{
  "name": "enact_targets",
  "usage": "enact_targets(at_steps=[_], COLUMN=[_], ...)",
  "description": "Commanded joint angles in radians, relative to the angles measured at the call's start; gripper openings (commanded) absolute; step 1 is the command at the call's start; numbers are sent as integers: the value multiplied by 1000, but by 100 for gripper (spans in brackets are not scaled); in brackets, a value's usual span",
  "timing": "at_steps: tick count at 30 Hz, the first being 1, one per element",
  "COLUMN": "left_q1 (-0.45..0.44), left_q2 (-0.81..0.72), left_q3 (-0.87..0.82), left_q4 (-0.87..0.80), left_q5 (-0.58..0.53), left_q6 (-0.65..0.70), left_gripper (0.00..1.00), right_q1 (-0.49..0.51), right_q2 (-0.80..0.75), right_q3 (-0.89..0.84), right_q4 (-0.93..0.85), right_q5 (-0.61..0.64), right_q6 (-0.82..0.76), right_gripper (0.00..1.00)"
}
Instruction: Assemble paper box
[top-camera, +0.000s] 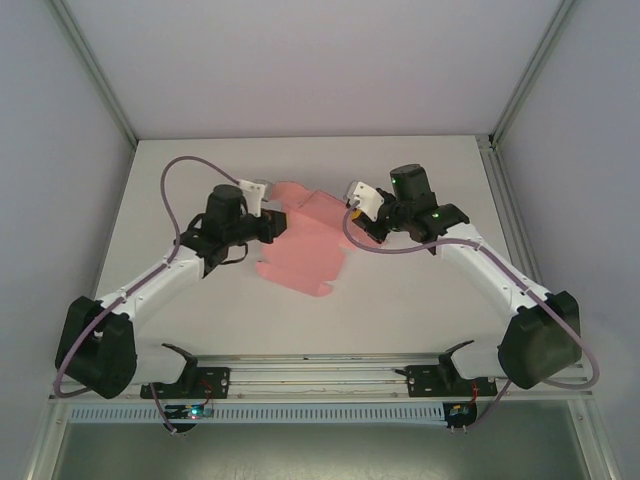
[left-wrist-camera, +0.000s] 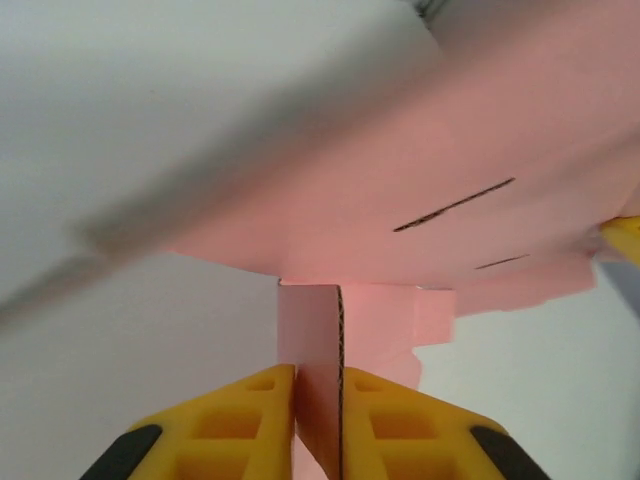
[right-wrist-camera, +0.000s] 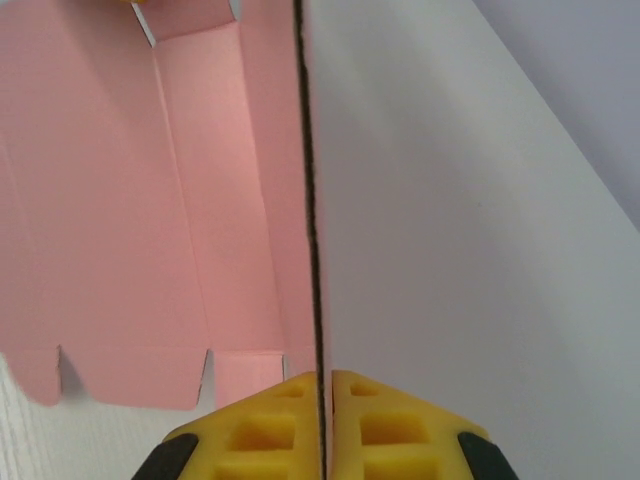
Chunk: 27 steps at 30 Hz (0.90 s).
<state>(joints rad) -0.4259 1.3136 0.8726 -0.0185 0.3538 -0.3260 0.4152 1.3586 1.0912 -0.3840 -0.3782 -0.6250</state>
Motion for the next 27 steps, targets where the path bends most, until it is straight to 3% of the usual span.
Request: enact_targets(at_steps=[1, 6, 11, 15, 21, 27], left_q1=[-87, -168, -284, -313, -360, -366], left_q2=[-9, 60, 133, 198, 305, 377], left_q3=[44, 95, 126, 159, 224, 263], left_q4=[-125, -182, -144, -143, -165, -163], left_q5=[-277, -449, -654, -674, -732, -684], left_q6=[107, 151, 250, 263, 275, 166], left_gripper=[15, 4, 2, 1, 1, 0], right_q1=[16, 71, 138, 200, 201, 208], right_q2=[-2, 8, 40, 61, 65, 57], right_q3=[23, 21, 36, 26, 12, -37], right_q4=[36, 21, 13, 31, 42, 68], right_q5=[24, 111, 225, 379, 361, 403], right_q6=[71, 118, 255, 320, 403, 397], right_gripper=[0, 0, 0, 0, 0, 0])
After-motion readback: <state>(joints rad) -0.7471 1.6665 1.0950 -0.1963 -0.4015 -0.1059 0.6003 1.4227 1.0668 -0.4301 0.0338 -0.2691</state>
